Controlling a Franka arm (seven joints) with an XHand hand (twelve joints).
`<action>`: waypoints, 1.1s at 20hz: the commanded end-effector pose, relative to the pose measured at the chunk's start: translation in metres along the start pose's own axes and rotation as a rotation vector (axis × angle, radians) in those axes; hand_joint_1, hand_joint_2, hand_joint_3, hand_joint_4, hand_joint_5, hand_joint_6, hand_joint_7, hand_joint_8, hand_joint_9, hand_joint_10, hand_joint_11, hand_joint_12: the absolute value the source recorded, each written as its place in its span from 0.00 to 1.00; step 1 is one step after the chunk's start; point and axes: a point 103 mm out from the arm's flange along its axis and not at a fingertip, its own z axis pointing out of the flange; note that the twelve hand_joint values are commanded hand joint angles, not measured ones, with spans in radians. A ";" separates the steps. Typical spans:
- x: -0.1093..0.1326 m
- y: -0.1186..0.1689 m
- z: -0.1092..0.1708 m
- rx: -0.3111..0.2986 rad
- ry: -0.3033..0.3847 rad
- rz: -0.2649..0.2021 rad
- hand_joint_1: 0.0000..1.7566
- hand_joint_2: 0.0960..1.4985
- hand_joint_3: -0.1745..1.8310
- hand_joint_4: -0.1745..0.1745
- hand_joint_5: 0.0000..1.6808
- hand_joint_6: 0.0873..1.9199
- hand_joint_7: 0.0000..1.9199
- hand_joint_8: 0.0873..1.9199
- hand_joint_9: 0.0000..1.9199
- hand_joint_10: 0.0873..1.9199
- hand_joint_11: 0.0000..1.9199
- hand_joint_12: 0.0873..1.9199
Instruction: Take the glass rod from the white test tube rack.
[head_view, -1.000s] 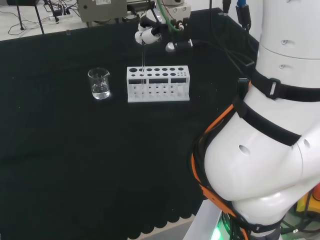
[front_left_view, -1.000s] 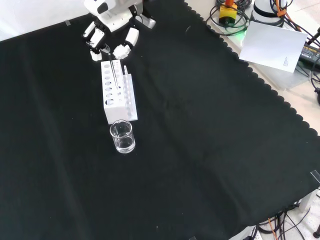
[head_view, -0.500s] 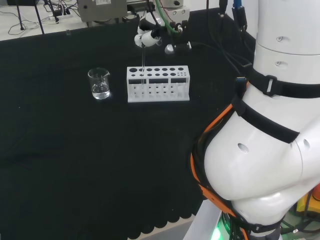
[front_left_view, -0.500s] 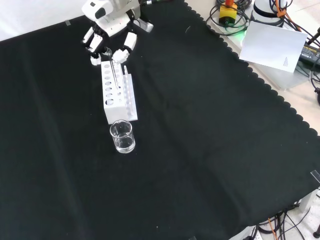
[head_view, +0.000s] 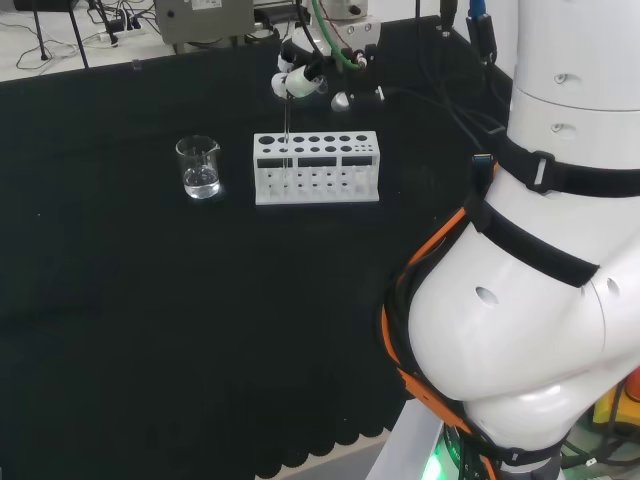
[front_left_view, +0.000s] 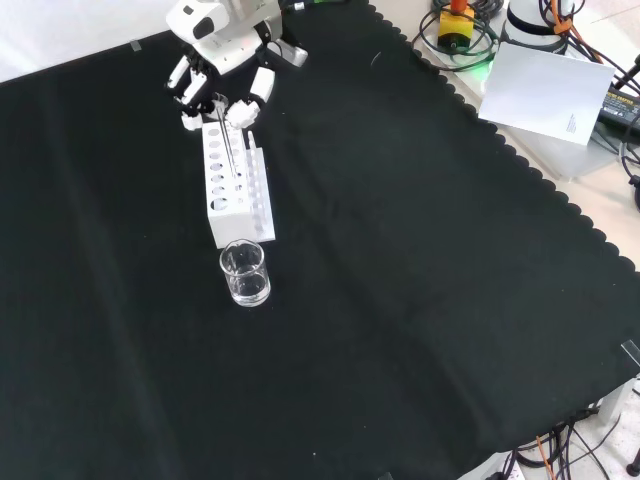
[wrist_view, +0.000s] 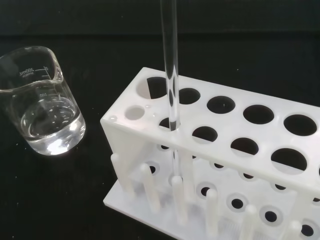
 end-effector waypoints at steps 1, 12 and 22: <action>0.000 -0.001 0.000 -0.012 -0.007 -0.008 0.38 0.64 0.37 0.00 0.28 0.42 0.59 0.64 0.65 0.57 0.25 0.70; 0.017 -0.003 -0.002 -0.111 -0.035 -0.084 0.55 0.62 0.35 0.00 0.45 0.53 0.66 0.63 0.74 0.53 0.35 0.66; 0.025 -0.002 -0.017 -0.296 -0.010 -0.153 0.66 0.51 0.42 0.00 0.58 0.59 0.71 0.66 0.81 0.52 0.72 0.51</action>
